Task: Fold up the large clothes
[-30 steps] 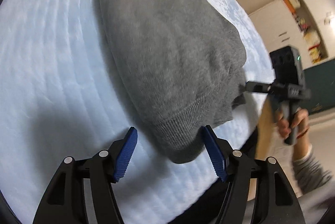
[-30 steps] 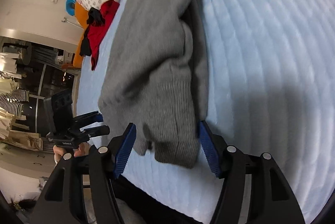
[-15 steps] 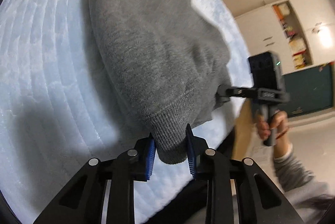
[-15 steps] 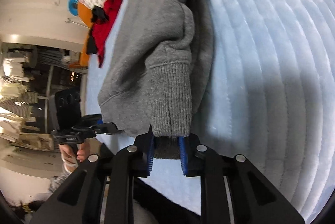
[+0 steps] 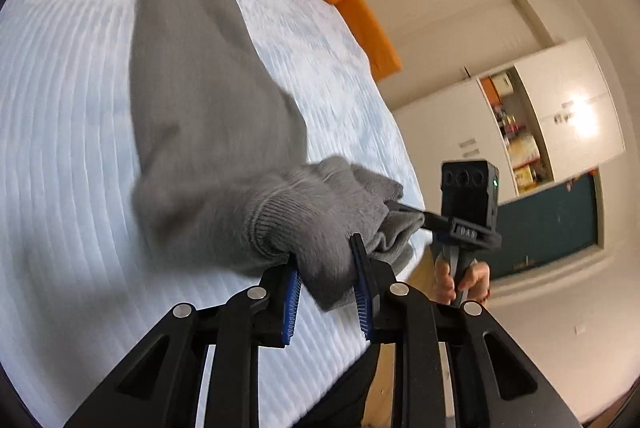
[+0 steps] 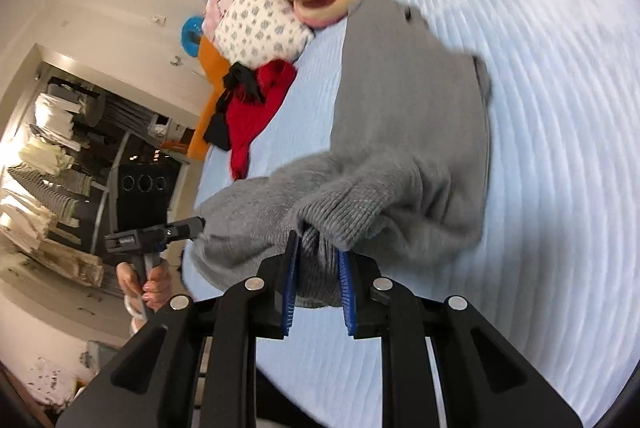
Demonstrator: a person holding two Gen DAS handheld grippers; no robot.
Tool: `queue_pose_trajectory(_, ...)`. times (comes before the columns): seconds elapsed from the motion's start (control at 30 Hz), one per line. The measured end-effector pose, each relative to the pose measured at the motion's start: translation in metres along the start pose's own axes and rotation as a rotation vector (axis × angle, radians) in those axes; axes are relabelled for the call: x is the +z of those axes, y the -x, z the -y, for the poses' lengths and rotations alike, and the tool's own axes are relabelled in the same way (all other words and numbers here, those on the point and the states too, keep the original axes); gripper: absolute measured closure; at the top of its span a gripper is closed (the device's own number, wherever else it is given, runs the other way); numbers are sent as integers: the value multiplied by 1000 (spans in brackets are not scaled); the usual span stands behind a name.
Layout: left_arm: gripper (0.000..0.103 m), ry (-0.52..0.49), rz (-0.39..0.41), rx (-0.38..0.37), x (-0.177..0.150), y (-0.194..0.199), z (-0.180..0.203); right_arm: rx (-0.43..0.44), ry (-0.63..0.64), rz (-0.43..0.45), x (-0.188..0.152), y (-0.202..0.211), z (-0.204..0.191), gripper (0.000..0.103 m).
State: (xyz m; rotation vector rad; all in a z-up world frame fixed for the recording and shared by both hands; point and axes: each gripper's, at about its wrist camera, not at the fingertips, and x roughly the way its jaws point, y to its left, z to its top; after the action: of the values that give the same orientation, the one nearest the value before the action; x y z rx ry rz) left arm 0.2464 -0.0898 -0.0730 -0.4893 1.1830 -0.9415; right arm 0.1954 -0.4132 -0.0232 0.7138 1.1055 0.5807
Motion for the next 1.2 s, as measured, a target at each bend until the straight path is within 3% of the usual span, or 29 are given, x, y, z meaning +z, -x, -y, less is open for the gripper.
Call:
queue_pose_trajectory(0.27,79,79,38,136,87,-41,-60,-109,-2,3,74,-56,34,86)
queue_pose_trajectory(0.43,81,145,36,156,106,-67,-111,-175,-17,10,98,-90,60,86)
queue_pose_trajectory(0.63,81,185,44,143,110,-83,-137,-230,-14,28,105,-103,72,86)
queue_pose_trajectory(0.7,82,161,48,141,110,-73,-130,-236,12,38,104,-97,64,86)
queue_pose_trajectory(0.77,76,113,76,162,110,-57,-116,-244,26,45,104,-92,58,86)
queue_pose_trajectory(0.83,49,33,149,216,109,-33,-90,-269,38,53,104,-90,54,86)
queue_pose_trajectory(0.9,46,-24,179,206,104,-18,-67,-263,18,76,106,-87,54,86)
queue_pose_trajectory(1.0,46,-89,142,144,92,-21,-35,-260,-1,109,111,-89,53,86)
queue_pose_trajectory(1.1,46,-145,49,83,74,-53,-7,-293,9,125,113,-97,52,84)
queue_pose_trajectory(1.2,46,-164,-30,124,60,-91,-3,-293,-28,116,116,-103,61,83)
